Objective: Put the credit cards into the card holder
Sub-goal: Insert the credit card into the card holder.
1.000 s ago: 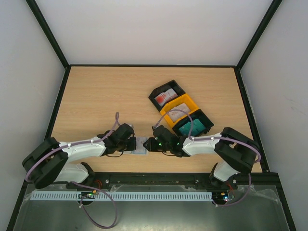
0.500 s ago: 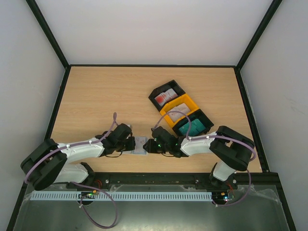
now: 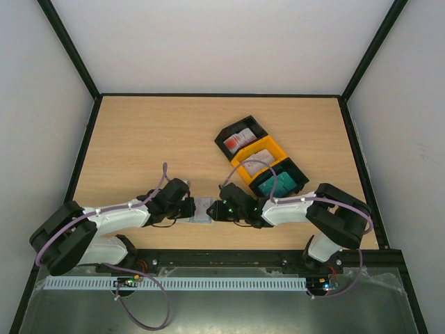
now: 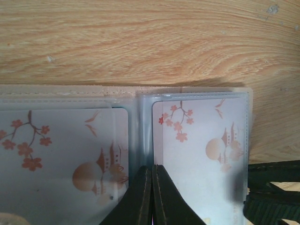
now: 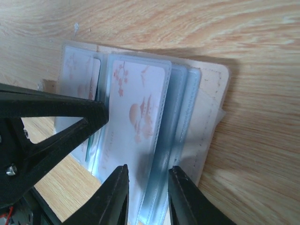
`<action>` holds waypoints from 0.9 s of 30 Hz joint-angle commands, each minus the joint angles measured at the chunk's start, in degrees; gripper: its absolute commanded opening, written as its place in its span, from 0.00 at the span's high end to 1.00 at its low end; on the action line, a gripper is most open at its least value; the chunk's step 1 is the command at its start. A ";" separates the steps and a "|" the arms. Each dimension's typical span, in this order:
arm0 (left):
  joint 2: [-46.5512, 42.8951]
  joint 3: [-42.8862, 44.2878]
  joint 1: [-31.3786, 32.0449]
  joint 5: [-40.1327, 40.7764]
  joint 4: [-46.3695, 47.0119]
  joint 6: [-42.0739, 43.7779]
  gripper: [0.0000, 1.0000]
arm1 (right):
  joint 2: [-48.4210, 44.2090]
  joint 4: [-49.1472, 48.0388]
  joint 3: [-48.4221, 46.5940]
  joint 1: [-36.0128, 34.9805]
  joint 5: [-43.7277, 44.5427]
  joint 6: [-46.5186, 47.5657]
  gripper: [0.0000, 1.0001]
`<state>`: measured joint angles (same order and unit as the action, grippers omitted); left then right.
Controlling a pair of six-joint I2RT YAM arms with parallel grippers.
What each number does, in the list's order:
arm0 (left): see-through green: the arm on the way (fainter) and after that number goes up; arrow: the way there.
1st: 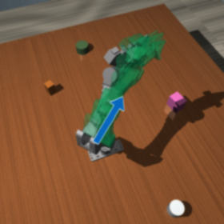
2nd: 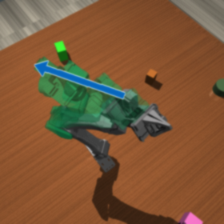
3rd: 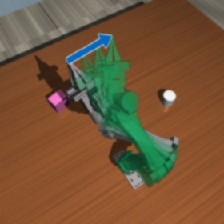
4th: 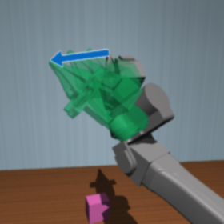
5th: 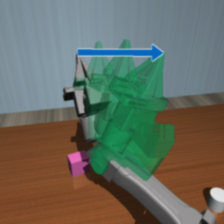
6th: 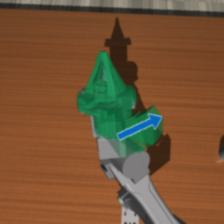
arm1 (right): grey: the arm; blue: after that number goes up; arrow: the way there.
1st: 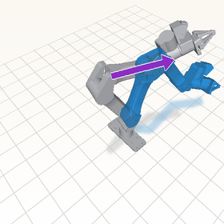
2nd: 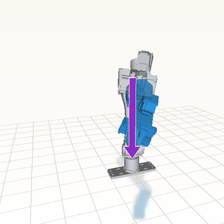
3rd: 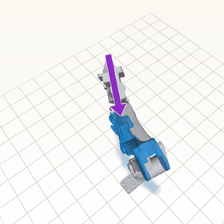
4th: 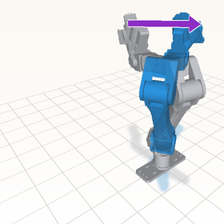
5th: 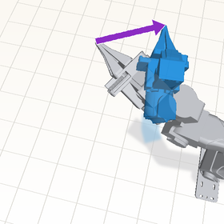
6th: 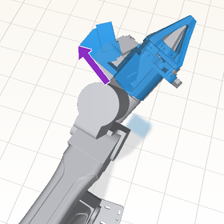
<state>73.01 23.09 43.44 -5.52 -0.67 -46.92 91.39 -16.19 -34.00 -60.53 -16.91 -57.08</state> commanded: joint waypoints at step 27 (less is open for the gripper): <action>1.63 -3.07 -1.34 2.13 -6.28 0.75 0.97 | 1.74 -1.88 -1.87 -0.63 -2.32 0.04 0.88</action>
<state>72.99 22.83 42.87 -6.39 -0.21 -46.89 92.31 -16.16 -35.09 -60.66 -18.59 -57.01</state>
